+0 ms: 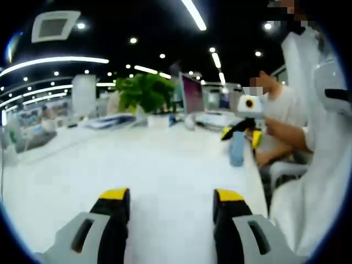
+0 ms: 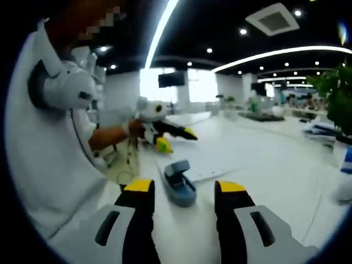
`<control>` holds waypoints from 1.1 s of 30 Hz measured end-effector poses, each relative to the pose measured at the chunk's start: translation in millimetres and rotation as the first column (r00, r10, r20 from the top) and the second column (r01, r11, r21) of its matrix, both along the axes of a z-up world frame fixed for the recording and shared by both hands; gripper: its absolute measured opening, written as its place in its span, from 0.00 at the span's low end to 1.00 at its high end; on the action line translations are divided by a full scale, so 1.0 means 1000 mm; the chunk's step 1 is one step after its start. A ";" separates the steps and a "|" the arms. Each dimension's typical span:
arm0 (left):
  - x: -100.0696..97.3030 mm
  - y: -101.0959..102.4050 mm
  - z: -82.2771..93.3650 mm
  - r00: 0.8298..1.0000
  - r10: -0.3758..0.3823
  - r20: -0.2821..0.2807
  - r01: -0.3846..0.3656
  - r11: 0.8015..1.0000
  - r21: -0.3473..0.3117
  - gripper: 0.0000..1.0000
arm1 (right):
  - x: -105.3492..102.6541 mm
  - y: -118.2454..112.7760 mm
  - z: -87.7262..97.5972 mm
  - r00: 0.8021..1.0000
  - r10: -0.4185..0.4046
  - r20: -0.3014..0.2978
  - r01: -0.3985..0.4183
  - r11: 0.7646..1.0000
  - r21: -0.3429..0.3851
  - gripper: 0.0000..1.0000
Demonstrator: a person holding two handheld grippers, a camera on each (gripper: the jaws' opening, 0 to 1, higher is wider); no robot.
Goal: Pick up the paper insert the paper into the punch align the paper edges press the punch to punch holes
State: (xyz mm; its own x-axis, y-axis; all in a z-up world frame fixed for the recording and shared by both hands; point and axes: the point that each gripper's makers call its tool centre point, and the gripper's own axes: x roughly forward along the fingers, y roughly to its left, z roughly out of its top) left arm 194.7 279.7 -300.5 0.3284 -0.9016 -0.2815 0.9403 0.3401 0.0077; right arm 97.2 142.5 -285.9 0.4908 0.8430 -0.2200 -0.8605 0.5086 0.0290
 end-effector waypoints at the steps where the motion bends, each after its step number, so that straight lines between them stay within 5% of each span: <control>1: 0.002 0.000 -0.004 1.000 0.006 -0.005 -0.006 1.000 0.002 0.61 | 0.001 0.000 -0.002 1.000 0.007 0.001 -0.007 1.000 -0.002 0.42; 7: 0.003 0.001 -0.007 1.000 0.008 -0.004 -0.008 1.000 0.008 0.61 | 0.000 0.010 -0.009 0.995 0.099 -0.008 -0.099 0.995 -0.031 0.37; 10: 0.003 0.001 -0.007 1.000 0.010 -0.006 -0.010 1.000 0.002 0.61 | -0.002 0.012 -0.018 0.988 0.118 -0.095 -0.121 0.992 -0.031 0.35; 17: 0.005 0.001 -0.006 1.000 0.015 -0.007 -0.015 1.000 -0.004 0.58 | 0.001 0.014 -0.017 0.985 0.159 -0.072 -0.163 0.985 -0.052 0.24; 33: 0.002 -0.002 -0.004 1.000 0.019 -0.005 -0.019 1.000 -0.006 0.50 | 0.040 0.005 -0.017 0.994 0.062 -0.095 -0.070 0.995 -0.074 0.23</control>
State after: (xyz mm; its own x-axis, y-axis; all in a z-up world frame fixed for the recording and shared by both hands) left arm 196.9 277.5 -304.7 0.3445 -0.8967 -0.2779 0.9336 0.3584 0.0008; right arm 137.3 147.5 -303.2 0.4092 0.8516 -0.3277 -0.8877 0.4546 0.0728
